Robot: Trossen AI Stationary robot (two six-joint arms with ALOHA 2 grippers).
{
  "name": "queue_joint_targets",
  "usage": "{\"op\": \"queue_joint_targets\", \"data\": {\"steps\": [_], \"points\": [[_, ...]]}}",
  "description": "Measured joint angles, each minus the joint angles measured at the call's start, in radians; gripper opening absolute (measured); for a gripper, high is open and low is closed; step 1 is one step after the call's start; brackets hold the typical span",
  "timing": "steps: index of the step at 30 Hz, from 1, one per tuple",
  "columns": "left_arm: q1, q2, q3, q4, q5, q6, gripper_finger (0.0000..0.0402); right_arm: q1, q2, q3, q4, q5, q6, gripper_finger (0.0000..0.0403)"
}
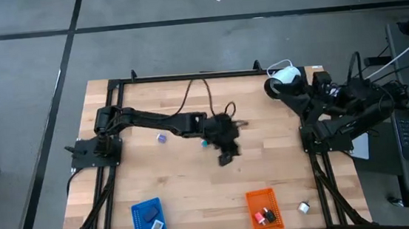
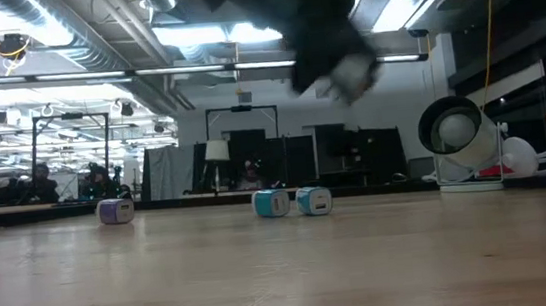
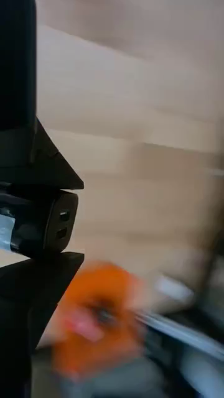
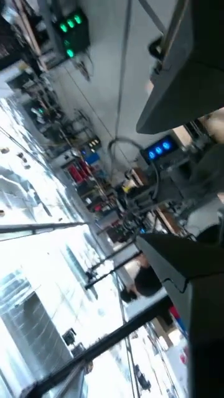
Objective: Pick & Place Office items
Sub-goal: Put the black charger adapter into the orange bin
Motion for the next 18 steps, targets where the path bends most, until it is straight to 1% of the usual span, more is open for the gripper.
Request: {"op": "queue_joint_targets", "data": {"steps": [4,6,12,18], "points": [[-0.011,0.0,0.01,0.321,0.015,-0.119,0.0147,0.0,-0.024,0.0,-0.018,0.025,-0.024,0.0279],[-0.023,0.0,0.011,0.392,0.014,-0.147,0.0147,0.0,-0.03,0.0,-0.022,0.026,-0.036,0.0279],[-0.088,0.023,0.01,0.358,-0.022,-0.132,0.0147,0.0,-0.031,0.0,-0.029,0.084,-0.062,0.0279],[-0.165,0.13,0.028,0.418,-0.016,-0.179,0.0147,0.0,-0.031,0.0,-0.017,0.107,-0.067,0.0279]]}}
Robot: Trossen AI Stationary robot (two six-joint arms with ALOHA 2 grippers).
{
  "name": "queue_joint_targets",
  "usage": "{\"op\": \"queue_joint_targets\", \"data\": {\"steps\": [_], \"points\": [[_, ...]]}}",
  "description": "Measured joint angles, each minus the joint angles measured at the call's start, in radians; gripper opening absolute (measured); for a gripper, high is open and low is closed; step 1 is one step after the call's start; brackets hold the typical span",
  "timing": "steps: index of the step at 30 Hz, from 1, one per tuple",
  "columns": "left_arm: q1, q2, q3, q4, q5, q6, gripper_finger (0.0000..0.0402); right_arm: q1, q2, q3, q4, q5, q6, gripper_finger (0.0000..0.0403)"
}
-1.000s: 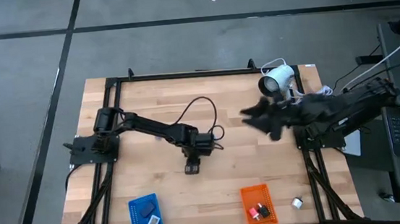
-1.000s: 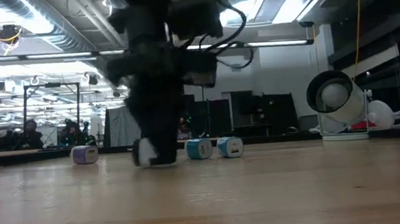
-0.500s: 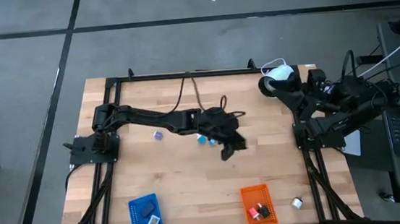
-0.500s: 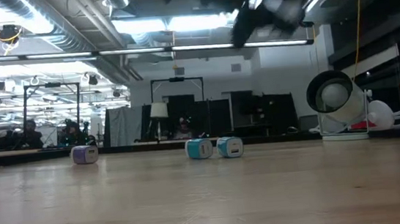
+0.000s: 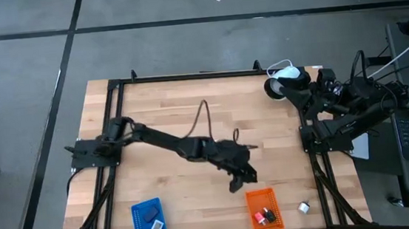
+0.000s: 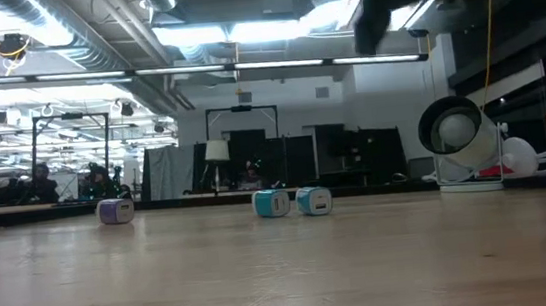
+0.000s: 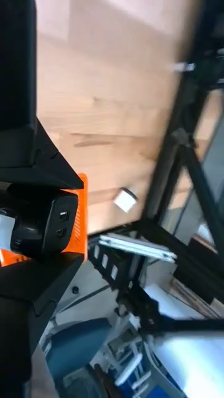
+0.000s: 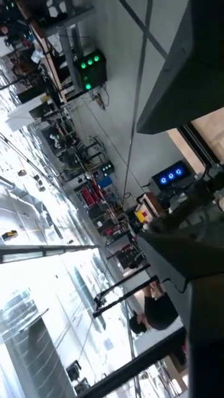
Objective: Pick & Place Office items
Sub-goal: Put the black charger adapter into the orange bin, then put the purple charger adapter into the orange bin
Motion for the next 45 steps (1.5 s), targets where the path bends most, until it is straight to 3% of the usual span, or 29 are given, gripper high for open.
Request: {"op": "queue_joint_targets", "data": {"steps": [5,12,16,26,32,35,41,45], "points": [[-0.034,0.133,0.134,0.005,0.002,-0.005,0.0147,0.001,0.0,0.0,0.0,-0.001,0.015,0.0279],[-0.062,0.324,0.413,-0.035,0.077,-0.002,0.0147,0.001,0.0,0.0,0.0,-0.004,0.015,0.0279],[-0.065,0.398,0.511,-0.065,0.112,-0.01,0.0147,0.002,0.0,0.0,0.0,-0.006,0.015,0.0279],[-0.069,0.435,0.524,-0.081,0.132,-0.055,0.0151,0.002,0.0,0.0,-0.004,-0.031,0.01,0.0279],[-0.061,0.435,0.524,-0.081,0.131,-0.058,0.0252,0.002,0.0,0.0,-0.008,-0.042,-0.001,0.0279],[-0.047,0.435,0.524,-0.08,0.144,-0.063,0.0276,0.002,0.0,0.0,-0.008,-0.053,-0.001,0.0279],[-0.013,0.415,0.524,-0.113,0.196,-0.045,0.0275,0.002,-0.001,0.0,-0.008,-0.059,-0.009,0.0279],[0.03,0.331,0.524,-0.317,0.154,0.106,0.0265,0.002,-0.007,0.0,-0.009,-0.06,-0.013,0.0279]]}}
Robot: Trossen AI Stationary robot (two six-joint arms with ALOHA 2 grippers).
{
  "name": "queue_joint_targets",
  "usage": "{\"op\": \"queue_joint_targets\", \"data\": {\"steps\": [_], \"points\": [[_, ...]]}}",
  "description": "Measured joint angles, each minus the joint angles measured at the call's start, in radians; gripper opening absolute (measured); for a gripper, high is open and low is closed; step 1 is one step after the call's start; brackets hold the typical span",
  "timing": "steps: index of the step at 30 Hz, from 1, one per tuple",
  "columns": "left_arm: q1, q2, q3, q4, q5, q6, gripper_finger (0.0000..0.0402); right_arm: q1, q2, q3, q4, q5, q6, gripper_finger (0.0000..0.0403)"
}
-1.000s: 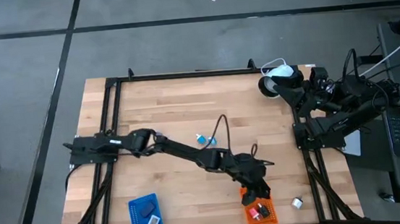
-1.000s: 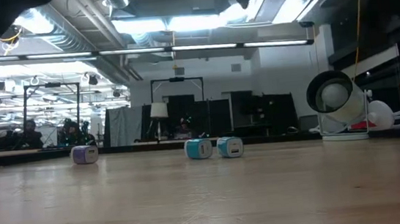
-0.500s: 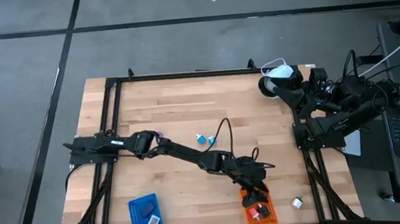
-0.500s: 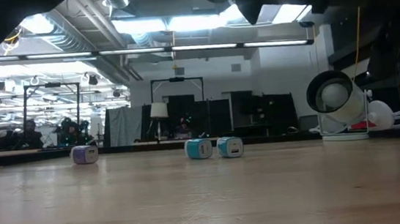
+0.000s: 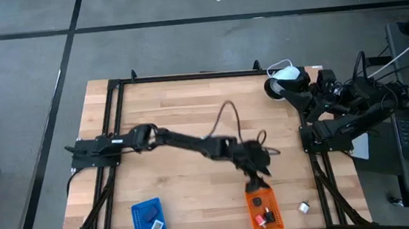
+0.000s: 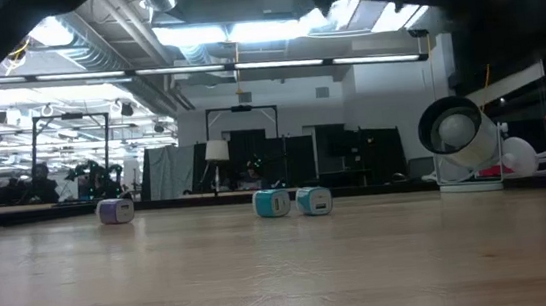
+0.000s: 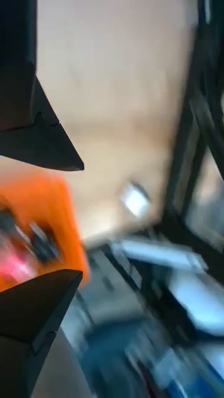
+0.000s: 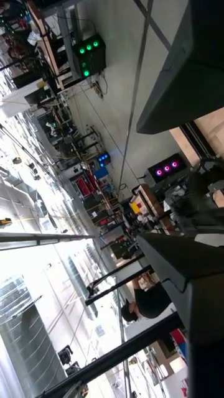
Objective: Pick & Place Office items
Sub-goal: Put the purple charger adapter into the orange bin
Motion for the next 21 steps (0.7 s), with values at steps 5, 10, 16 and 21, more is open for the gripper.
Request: {"op": "queue_joint_targets", "data": {"steps": [5,10,16,21], "points": [[0.053,-0.114,0.0,-0.445,-0.168,0.273,0.0264,0.0,-0.013,0.0,0.0,-0.02,-0.001,0.0279],[0.106,-0.214,0.0,-0.753,-0.287,0.427,0.0264,0.0,-0.017,0.0,0.0,-0.049,-0.001,0.0279],[0.164,-0.279,-0.002,-1.0,-0.323,0.461,0.0263,0.0,-0.017,0.0,-0.015,-0.086,-0.001,0.0279],[0.182,-0.323,-0.044,-1.127,-0.338,0.51,0.0257,0.0,-0.019,0.0,-0.03,-0.105,-0.017,0.0279]]}}
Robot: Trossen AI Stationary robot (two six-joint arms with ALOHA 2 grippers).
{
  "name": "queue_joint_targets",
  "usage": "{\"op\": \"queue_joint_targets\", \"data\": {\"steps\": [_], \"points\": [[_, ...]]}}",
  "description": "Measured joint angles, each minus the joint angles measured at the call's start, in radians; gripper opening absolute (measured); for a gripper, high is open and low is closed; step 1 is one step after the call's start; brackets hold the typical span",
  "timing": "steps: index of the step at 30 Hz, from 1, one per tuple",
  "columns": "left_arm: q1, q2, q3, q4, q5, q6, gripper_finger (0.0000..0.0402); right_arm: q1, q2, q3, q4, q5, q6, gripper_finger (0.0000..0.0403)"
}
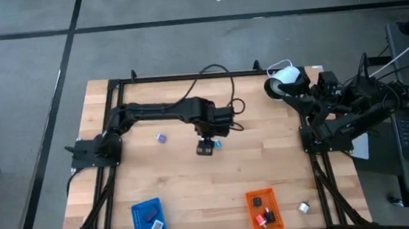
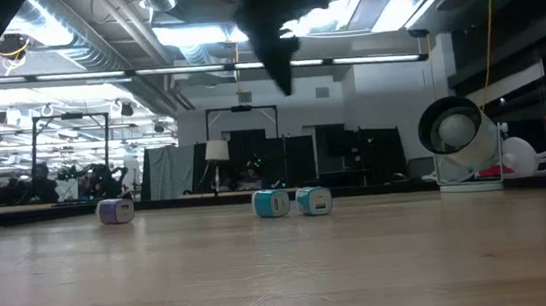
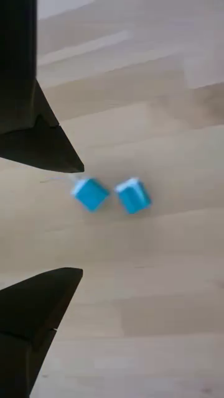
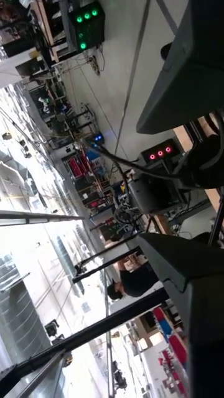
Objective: Pick & Place Office items
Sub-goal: Put the purple charger adapter into the orange bin
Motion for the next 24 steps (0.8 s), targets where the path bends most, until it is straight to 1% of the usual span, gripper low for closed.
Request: {"op": "queue_joint_targets", "data": {"steps": [3,5,11,13,15,18,20,22,24], "points": [[0.013,-0.053,-0.09,-0.004,0.001,-0.011,0.0252,0.0,0.0,0.0,-0.011,0.0,-0.004,0.0279],[0.019,-0.098,-0.179,0.022,0.003,-0.028,0.025,0.0,0.0,0.0,-0.022,0.0,-0.007,0.0279],[0.024,-0.279,-0.531,0.205,0.028,-0.162,0.0248,0.0,0.0,0.0,-0.06,0.0,-0.008,0.0279],[0.02,-0.341,-0.65,0.247,0.018,-0.206,0.0248,0.0,0.0,0.0,-0.062,0.0,-0.006,0.0279],[0.016,-0.392,-0.742,0.254,-0.006,-0.243,0.0248,0.0,-0.001,0.0,-0.061,-0.004,0.0,0.0279],[0.014,-0.456,-0.836,0.248,-0.049,-0.267,0.0248,0.0,-0.001,0.0,-0.061,-0.035,0.02,0.0279],[0.014,-0.479,-0.877,0.252,-0.075,-0.267,0.0248,0.0,-0.001,0.0,-0.06,-0.047,0.03,0.0279],[0.014,-0.491,-0.907,0.25,-0.117,-0.235,0.0248,0.0,-0.001,0.0,-0.06,-0.044,0.04,0.0279],[0.015,-0.497,-0.931,0.251,-0.139,-0.168,0.0247,0.0,-0.001,0.0,-0.06,-0.028,0.042,0.0279]]}}
